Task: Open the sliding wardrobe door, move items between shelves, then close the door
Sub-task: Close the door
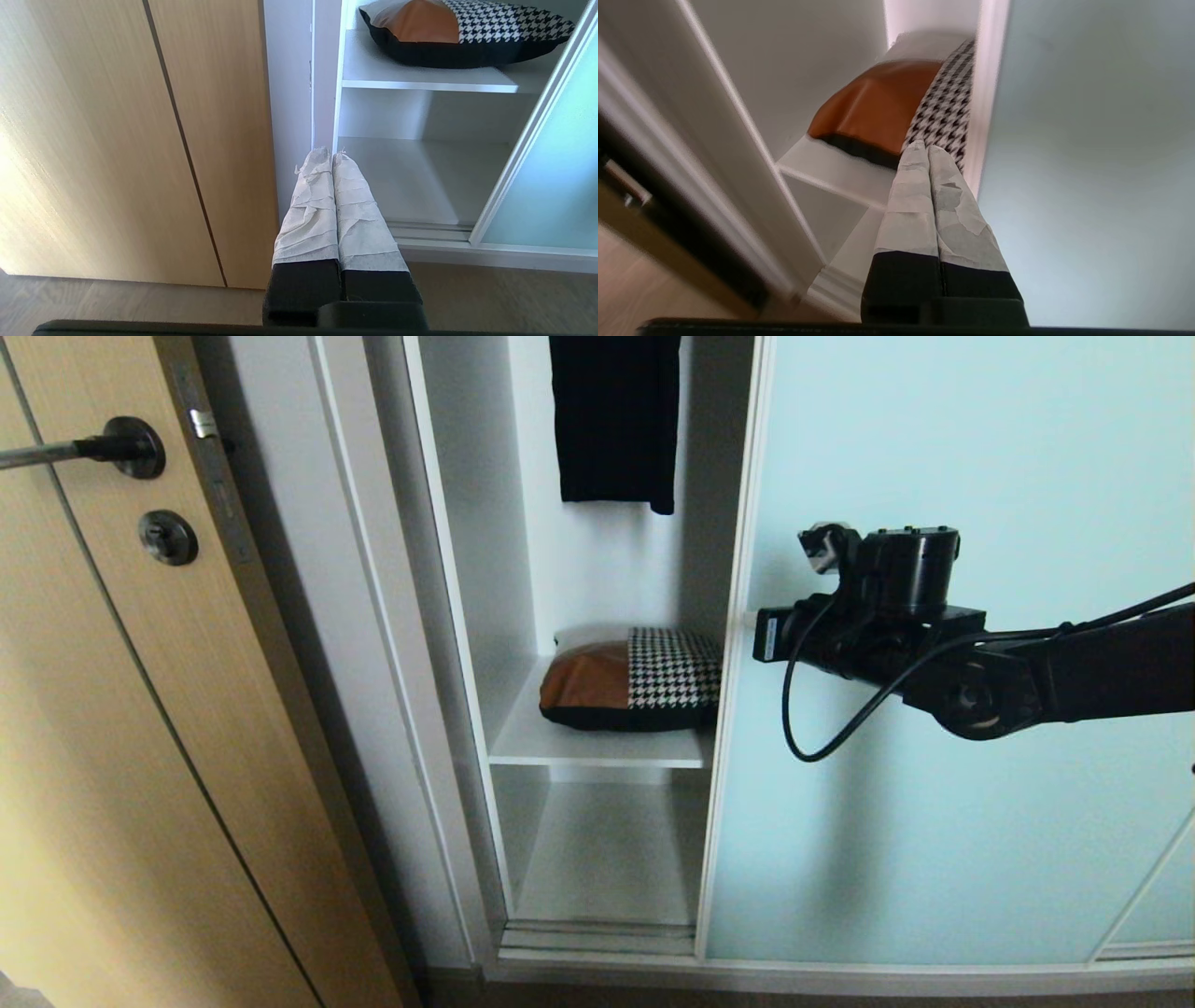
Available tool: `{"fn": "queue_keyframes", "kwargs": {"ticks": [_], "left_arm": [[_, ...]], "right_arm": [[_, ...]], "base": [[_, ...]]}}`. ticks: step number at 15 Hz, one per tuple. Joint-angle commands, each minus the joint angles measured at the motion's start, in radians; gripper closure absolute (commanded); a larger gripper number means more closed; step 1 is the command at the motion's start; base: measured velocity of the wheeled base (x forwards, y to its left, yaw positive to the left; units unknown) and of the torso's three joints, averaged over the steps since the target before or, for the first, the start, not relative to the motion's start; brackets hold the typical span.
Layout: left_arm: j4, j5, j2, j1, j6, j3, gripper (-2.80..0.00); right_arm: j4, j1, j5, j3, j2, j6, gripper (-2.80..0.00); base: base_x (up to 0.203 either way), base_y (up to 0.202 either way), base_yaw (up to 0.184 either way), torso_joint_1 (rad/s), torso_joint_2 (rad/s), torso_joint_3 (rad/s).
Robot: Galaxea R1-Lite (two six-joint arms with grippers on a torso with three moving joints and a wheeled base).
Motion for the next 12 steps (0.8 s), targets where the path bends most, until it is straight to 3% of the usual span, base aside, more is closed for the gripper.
{"fn": "queue_keyframes", "kwargs": {"ticks": [1, 12], "left_arm": [[0.000, 0.000, 0.001, 0.000, 0.001, 0.002, 0.00], [0.000, 0.000, 0.001, 0.000, 0.000, 0.002, 0.00]], "right_arm": [[-0.008, -0.008, -0.011, -0.031, 0.048, 0.003, 0.00], [-0.045, -0.036, -0.103, -0.147, 0.158, 0.009, 0.00]], "base": [[0.000, 0.000, 0.000, 0.000, 0.00, 0.000], [0.000, 0.000, 0.000, 0.000, 0.00, 0.000]]}}
